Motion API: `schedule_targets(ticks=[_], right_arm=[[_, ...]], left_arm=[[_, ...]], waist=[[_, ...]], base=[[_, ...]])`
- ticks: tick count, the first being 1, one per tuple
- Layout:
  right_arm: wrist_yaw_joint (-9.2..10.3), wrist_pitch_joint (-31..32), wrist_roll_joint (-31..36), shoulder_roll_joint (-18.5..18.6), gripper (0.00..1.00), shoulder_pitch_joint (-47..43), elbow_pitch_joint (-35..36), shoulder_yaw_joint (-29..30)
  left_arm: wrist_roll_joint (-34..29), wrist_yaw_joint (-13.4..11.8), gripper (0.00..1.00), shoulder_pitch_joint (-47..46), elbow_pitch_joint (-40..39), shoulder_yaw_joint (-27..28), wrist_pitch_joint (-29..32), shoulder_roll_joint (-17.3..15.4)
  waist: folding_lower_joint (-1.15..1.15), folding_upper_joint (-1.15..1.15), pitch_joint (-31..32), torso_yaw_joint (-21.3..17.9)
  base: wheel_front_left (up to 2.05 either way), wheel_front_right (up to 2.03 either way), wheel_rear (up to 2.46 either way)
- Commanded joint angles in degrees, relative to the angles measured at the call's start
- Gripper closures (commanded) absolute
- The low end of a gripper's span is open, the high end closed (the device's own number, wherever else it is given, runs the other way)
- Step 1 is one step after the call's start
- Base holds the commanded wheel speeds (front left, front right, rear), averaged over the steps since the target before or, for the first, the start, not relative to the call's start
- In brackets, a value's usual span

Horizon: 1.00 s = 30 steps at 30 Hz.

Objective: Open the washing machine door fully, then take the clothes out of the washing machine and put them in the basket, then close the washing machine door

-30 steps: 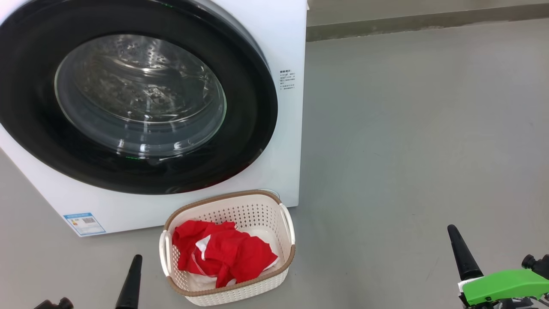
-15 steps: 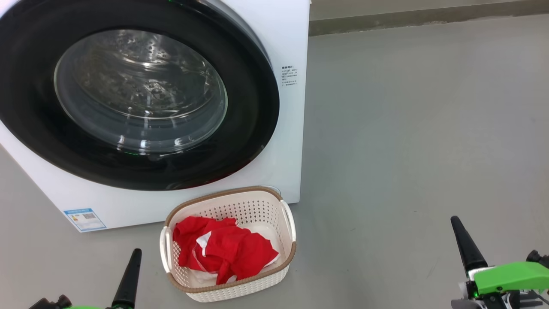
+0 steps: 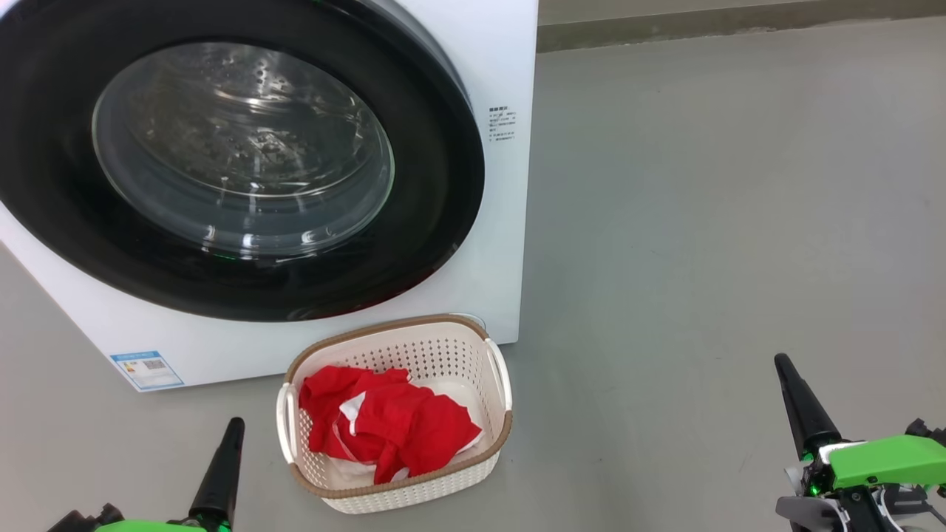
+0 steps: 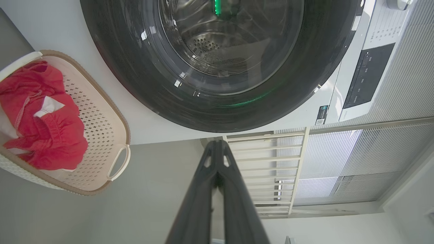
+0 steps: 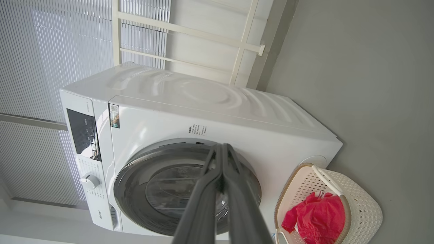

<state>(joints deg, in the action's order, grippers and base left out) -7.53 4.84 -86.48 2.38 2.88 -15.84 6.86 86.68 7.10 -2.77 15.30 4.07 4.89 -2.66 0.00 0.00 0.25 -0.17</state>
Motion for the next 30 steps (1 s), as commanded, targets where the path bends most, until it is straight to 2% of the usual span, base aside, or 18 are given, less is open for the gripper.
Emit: schedule_targets(ticks=[1, 8, 30], right_arm=[[0.04, 0.6, -1.7, 0.5, 1.00, 2.7, 1.7, -0.6], [0.04, 1.7, -5.7, 0.5, 1.00, 3.3, 1.8, -0.3], [0.04, 1.7, -5.7, 0.5, 1.00, 3.3, 1.8, -0.3]], left_arm=[[1.5, 0.4, 1.00, -2.9, -1.3, 2.1, 0.5, -0.4], [5.5, 0.4, 1.00, -3.4, -1.3, 2.5, 1.6, -0.2], [5.5, 0.4, 1.00, -3.4, -1.3, 2.5, 1.6, -0.2]], waist=[[0.00, 0.00, -0.1, 0.0], [0.00, 0.00, -0.4, 0.2], [0.00, 0.00, -0.4, 0.2]], base=[[0.00, 0.00, 0.00], [0.00, 0.00, 0.00], [0.00, 0.00, 0.00]])
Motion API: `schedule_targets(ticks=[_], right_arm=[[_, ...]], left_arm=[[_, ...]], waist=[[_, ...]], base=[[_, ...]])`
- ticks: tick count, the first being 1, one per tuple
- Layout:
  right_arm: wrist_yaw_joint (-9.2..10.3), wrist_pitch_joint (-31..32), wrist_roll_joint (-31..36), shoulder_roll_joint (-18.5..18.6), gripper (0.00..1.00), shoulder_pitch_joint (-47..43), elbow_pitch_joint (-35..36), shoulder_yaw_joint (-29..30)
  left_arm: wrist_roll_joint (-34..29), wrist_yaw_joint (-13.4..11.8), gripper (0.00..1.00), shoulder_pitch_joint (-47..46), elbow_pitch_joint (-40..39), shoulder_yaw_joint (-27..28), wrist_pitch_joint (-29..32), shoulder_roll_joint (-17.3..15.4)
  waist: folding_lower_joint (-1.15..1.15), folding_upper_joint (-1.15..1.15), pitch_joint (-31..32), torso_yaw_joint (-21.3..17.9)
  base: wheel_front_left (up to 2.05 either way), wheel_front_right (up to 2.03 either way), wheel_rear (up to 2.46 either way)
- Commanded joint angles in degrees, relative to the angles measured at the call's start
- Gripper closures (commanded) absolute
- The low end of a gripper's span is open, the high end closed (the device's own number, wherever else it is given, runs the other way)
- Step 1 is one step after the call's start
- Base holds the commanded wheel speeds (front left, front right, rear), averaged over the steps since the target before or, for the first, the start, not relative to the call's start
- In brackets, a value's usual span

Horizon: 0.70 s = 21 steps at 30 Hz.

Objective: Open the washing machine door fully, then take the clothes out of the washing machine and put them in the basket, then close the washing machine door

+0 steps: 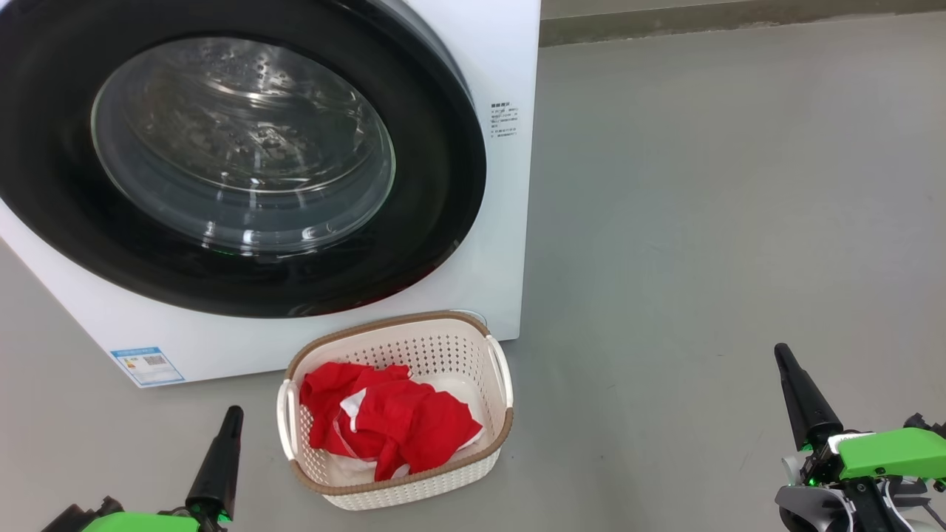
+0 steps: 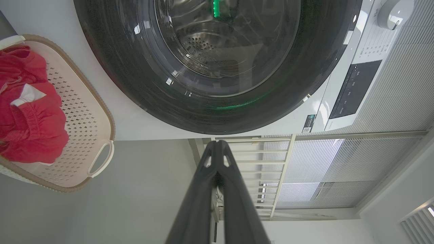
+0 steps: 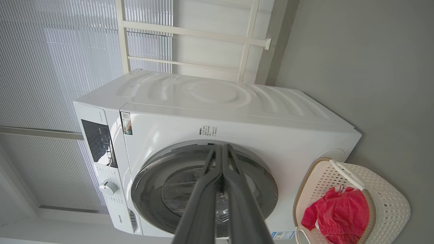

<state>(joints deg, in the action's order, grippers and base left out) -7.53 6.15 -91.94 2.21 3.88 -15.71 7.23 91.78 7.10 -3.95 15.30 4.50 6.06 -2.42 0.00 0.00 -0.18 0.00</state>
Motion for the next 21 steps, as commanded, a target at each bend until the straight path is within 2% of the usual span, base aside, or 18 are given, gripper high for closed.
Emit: schedule_targets(ticks=[1, 21], right_arm=[[0.04, 0.3, -0.2, 0.7, 1.00, 2.3, 1.7, -0.7], [0.04, 0.3, -0.2, 0.7, 1.00, 2.3, 1.7, -0.7]], left_arm=[[0.4, 0.4, 1.00, -2.2, -1.3, 2.0, 0.4, -0.5], [0.4, 0.4, 1.00, -2.2, -1.3, 2.0, 0.4, -0.5]], waist=[[0.00, 0.00, 0.0, 0.0], [0.00, 0.00, 0.0, 0.0]], base=[[0.00, 0.00, 0.00], [0.00, 0.00, 0.00]])
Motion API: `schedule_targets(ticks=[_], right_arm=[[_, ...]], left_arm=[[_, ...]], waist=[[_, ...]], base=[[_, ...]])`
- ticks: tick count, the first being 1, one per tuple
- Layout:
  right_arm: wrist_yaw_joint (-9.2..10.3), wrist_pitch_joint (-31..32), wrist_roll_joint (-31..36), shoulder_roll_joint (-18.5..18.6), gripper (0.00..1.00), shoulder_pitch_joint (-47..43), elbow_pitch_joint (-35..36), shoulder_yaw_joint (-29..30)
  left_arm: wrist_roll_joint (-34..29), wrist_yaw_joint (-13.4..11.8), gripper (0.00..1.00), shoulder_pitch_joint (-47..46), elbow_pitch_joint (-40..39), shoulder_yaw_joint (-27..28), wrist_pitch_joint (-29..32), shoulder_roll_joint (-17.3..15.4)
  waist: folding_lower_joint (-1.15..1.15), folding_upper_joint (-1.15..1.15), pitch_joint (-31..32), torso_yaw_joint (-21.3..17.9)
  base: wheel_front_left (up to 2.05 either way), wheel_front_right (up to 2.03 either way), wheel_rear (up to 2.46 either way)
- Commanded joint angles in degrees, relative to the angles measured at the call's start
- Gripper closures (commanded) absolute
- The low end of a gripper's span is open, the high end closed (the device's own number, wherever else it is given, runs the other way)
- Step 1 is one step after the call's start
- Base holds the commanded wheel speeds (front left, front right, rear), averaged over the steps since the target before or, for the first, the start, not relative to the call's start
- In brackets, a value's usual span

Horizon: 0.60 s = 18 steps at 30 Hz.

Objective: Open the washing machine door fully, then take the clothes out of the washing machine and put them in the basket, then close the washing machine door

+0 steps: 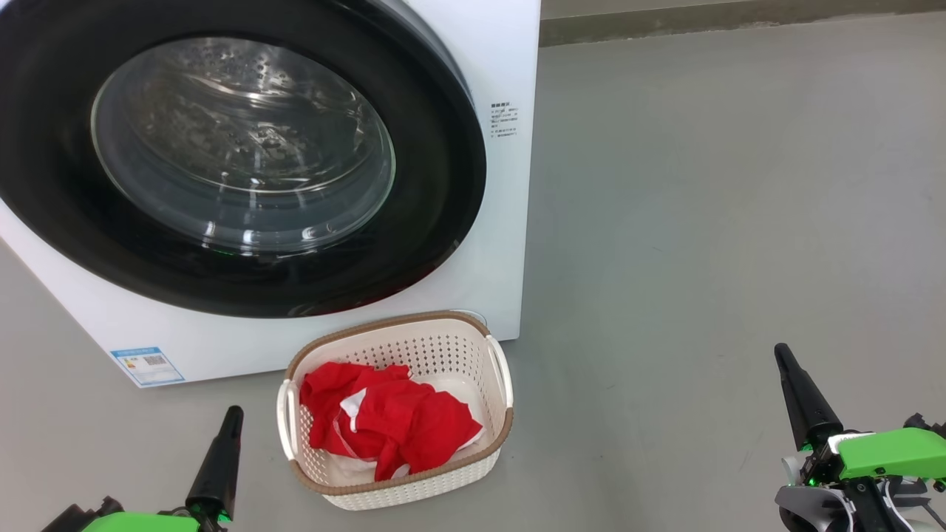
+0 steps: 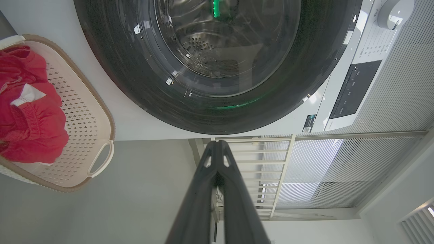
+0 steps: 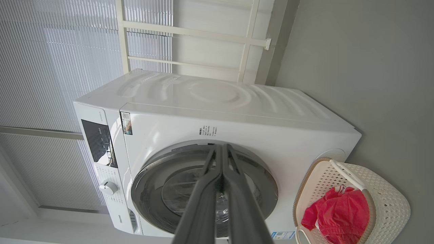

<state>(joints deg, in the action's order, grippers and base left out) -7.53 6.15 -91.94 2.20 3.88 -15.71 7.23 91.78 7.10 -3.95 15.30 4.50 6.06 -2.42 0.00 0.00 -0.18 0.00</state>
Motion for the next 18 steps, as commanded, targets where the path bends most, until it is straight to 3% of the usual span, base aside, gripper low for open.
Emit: schedule_targets(ticks=[1, 18], right_arm=[[0.04, 0.3, -0.2, 0.7, 1.00, 2.3, 1.7, -0.7], [0.04, 0.3, -0.2, 0.7, 1.00, 2.3, 1.7, -0.7]], left_arm=[[0.4, 0.4, 1.00, -2.2, -1.3, 2.0, 0.4, -0.5], [0.4, 0.4, 1.00, -2.2, -1.3, 2.0, 0.4, -0.5]], waist=[[0.00, 0.00, 0.0, 0.0], [0.00, 0.00, 0.0, 0.0]], base=[[0.00, 0.00, 0.00], [0.00, 0.00, 0.00]])
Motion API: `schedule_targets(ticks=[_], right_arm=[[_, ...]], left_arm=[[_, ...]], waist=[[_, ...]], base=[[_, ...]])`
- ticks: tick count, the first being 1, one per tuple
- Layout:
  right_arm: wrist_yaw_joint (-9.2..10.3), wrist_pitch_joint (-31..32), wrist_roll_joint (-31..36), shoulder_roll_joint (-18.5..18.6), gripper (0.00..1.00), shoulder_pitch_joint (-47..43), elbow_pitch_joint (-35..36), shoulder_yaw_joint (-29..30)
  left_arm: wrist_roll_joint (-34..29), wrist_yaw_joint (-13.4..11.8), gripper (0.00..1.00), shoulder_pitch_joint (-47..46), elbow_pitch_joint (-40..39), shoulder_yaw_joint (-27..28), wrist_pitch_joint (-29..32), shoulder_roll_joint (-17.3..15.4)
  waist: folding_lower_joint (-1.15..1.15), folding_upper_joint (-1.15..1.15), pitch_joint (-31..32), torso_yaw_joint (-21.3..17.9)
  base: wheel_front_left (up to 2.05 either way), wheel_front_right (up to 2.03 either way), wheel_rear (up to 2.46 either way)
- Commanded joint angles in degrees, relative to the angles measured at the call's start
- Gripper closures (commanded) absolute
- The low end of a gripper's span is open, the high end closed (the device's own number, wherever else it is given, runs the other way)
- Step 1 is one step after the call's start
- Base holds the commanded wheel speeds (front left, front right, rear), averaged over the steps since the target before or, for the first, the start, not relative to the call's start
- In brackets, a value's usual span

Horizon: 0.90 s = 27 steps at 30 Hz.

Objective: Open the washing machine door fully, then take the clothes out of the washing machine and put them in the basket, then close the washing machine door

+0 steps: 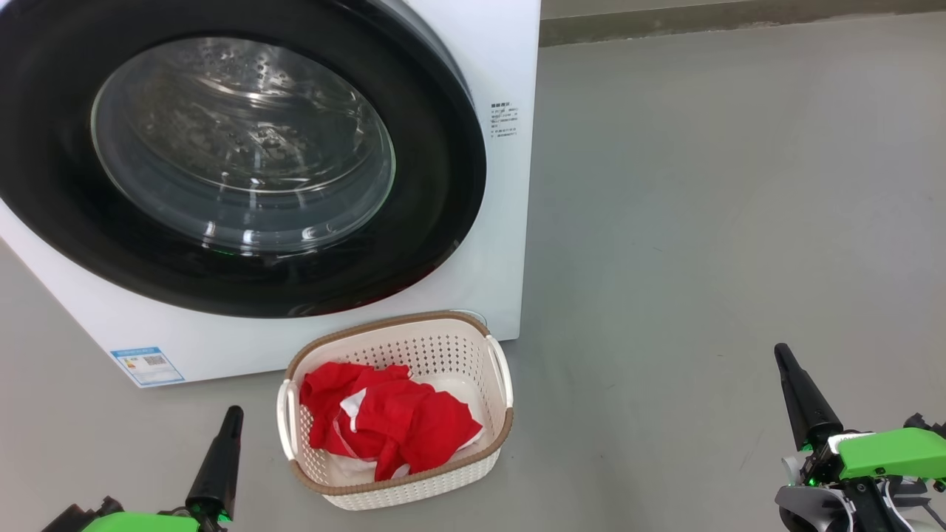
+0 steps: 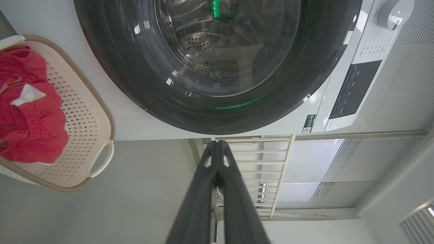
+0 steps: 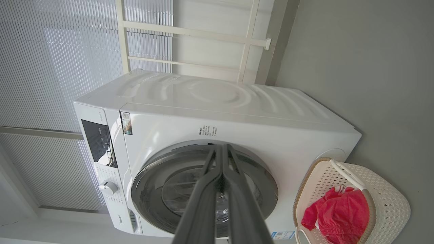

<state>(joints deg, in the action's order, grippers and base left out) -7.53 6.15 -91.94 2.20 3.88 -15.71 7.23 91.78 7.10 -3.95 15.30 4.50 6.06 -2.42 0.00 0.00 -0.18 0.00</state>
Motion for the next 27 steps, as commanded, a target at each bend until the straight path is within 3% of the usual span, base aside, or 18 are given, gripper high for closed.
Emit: schedule_targets(ticks=[1, 27], right_arm=[[0.04, 0.3, -0.2, 0.7, 1.00, 2.3, 1.7, -0.7], [0.04, 0.3, -0.2, 0.7, 1.00, 2.3, 1.7, -0.7]], left_arm=[[0.4, 0.4, 1.00, -2.2, -1.3, 2.0, 0.4, -0.5], [0.4, 0.4, 1.00, -2.2, -1.3, 2.0, 0.4, -0.5]], waist=[[0.00, 0.00, 0.0, 0.0], [0.00, 0.00, 0.0, 0.0]], base=[[0.00, 0.00, 0.00], [0.00, 0.00, 0.00]])
